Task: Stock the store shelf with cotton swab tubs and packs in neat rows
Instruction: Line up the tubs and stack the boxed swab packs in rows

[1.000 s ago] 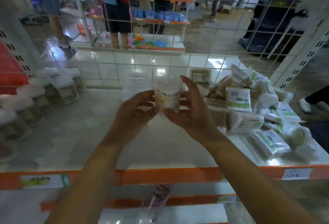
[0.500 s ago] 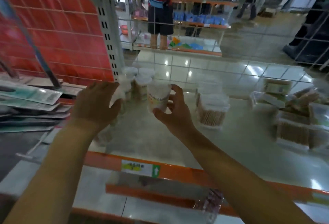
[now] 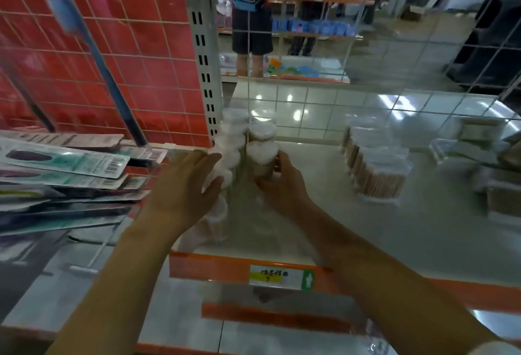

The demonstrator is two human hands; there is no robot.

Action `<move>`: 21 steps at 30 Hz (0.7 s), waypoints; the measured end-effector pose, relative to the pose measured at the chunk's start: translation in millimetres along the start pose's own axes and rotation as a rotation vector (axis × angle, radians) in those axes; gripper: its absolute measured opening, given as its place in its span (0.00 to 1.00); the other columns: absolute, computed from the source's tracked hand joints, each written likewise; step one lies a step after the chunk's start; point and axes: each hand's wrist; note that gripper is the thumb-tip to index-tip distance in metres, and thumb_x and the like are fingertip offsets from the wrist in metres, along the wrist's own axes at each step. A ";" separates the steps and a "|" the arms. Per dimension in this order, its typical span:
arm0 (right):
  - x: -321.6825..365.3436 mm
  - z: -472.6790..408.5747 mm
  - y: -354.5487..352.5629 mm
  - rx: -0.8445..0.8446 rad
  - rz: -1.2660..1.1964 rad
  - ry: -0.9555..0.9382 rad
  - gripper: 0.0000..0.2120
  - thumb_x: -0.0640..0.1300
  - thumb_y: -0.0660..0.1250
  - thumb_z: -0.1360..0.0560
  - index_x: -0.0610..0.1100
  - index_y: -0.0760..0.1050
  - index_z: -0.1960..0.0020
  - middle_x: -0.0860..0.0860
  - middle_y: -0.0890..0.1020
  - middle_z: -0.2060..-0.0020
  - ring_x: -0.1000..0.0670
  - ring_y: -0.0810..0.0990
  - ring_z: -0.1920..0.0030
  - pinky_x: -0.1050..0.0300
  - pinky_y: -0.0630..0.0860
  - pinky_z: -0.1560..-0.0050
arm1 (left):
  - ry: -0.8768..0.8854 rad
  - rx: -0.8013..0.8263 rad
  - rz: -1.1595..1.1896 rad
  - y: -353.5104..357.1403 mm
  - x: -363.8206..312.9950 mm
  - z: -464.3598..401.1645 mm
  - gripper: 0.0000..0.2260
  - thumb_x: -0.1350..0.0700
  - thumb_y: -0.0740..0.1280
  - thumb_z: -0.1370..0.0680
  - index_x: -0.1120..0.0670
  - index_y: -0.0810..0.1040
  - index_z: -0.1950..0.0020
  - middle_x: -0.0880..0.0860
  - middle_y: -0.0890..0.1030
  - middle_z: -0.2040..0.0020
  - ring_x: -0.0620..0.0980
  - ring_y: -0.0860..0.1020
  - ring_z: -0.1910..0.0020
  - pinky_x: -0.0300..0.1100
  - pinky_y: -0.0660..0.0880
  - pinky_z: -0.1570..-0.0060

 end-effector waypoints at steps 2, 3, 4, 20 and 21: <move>0.6 -5.4 3.1 -0.007 0.014 0.010 0.27 0.39 0.70 0.30 0.44 0.66 0.34 0.48 0.77 0.43 0.50 0.76 0.46 0.60 0.71 0.50 | 0.012 0.008 0.017 0.4 -0.6 -2.6 0.16 0.55 0.68 0.29 0.60 0.79 0.43 0.59 0.81 0.52 0.60 0.80 0.57 0.50 0.76 0.59; 0.4 -7.3 4.1 -0.012 0.021 0.012 0.26 0.39 0.70 0.30 0.43 0.66 0.34 0.47 0.78 0.43 0.50 0.76 0.46 0.61 0.71 0.51 | 0.028 0.007 0.013 0.8 -0.8 -3.2 0.17 0.54 0.67 0.29 0.60 0.79 0.43 0.59 0.81 0.52 0.60 0.80 0.57 0.49 0.76 0.60; 0.0 -8.8 5.0 -0.017 0.025 0.015 0.26 0.39 0.70 0.29 0.42 0.66 0.34 0.47 0.78 0.43 0.50 0.76 0.46 0.62 0.70 0.51 | 0.048 0.008 0.014 1.0 -1.0 -3.8 0.18 0.54 0.67 0.30 0.60 0.79 0.44 0.59 0.81 0.53 0.60 0.80 0.58 0.49 0.77 0.61; 8.0 -8.9 -0.9 0.035 0.250 0.171 0.32 0.50 0.69 0.27 0.39 0.61 0.29 0.44 0.71 0.34 0.45 0.71 0.37 0.56 0.69 0.42 | 0.119 0.006 0.082 -6.1 -7.6 -5.2 0.20 0.49 0.61 0.29 0.61 0.79 0.45 0.59 0.83 0.55 0.60 0.81 0.61 0.49 0.77 0.69; 11.1 -4.3 -4.7 0.048 0.293 0.158 0.33 0.50 0.68 0.27 0.39 0.59 0.28 0.44 0.70 0.33 0.45 0.70 0.35 0.56 0.67 0.39 | 0.123 0.000 0.070 -6.5 -10.3 -6.0 0.20 0.50 0.62 0.29 0.61 0.79 0.45 0.59 0.83 0.55 0.60 0.81 0.62 0.49 0.77 0.69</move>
Point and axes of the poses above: each hand's wrist, its own z-axis away from the middle knuckle, its own y-axis out of the palm, x = y × z
